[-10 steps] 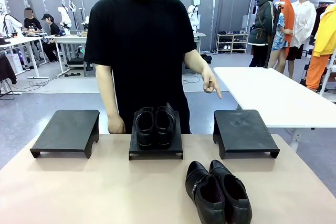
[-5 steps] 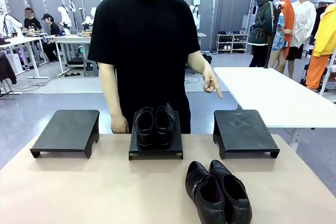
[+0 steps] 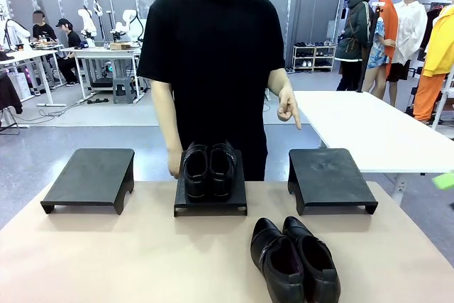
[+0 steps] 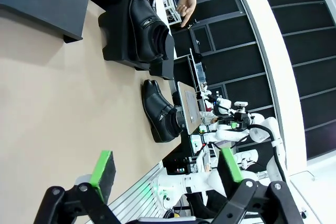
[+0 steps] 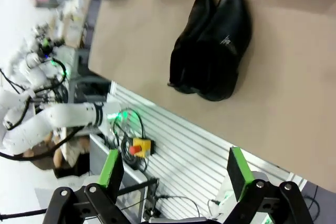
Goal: Place the shoes on the stand as instructed by the person.
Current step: Pick up another pair of Shoes and place it on the Shoes Stand indicated by the person.
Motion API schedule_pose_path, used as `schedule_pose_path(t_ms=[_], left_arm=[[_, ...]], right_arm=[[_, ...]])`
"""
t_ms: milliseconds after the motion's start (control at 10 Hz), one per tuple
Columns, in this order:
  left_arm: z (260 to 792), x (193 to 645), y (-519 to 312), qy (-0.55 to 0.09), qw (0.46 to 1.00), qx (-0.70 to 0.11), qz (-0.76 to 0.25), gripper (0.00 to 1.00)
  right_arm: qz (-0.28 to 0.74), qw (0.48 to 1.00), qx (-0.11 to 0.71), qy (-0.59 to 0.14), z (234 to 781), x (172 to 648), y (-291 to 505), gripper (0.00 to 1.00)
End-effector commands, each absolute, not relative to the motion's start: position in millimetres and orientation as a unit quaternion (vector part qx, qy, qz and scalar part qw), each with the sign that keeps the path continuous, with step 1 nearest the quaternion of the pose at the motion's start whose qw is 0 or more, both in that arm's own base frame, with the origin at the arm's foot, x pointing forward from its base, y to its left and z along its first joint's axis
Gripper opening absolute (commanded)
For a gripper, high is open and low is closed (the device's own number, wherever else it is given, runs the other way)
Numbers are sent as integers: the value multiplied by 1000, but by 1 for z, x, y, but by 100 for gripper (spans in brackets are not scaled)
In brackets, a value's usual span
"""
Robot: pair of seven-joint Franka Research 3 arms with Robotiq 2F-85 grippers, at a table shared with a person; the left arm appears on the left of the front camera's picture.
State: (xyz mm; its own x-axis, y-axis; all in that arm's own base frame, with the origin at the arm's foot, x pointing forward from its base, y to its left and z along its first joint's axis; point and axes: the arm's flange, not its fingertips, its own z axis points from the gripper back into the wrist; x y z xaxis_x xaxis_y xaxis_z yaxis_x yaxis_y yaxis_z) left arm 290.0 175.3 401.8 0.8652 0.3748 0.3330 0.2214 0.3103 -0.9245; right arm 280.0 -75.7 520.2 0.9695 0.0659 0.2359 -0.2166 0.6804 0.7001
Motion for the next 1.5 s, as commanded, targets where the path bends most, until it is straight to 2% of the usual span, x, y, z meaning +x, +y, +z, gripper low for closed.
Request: schedule_pose_path(t_ms=[0, 300, 700, 1400], left_arm=[[402, 290, 176, -259, 764, -590, 42, 100], [402, 290, 176, -259, 764, -590, 42, 100], [402, 290, 176, -259, 764, -590, 42, 100], [402, 290, 176, -259, 764, -590, 42, 100]], right_arm=[[93, 932, 349, -42, 515, 294, -30, 100], [110, 955, 274, -12, 489, 301, 54, 100], [56, 981, 181, -44, 444, 311, 133, 100], [39, 993, 99, -56, 373, 330, 172, 100]])
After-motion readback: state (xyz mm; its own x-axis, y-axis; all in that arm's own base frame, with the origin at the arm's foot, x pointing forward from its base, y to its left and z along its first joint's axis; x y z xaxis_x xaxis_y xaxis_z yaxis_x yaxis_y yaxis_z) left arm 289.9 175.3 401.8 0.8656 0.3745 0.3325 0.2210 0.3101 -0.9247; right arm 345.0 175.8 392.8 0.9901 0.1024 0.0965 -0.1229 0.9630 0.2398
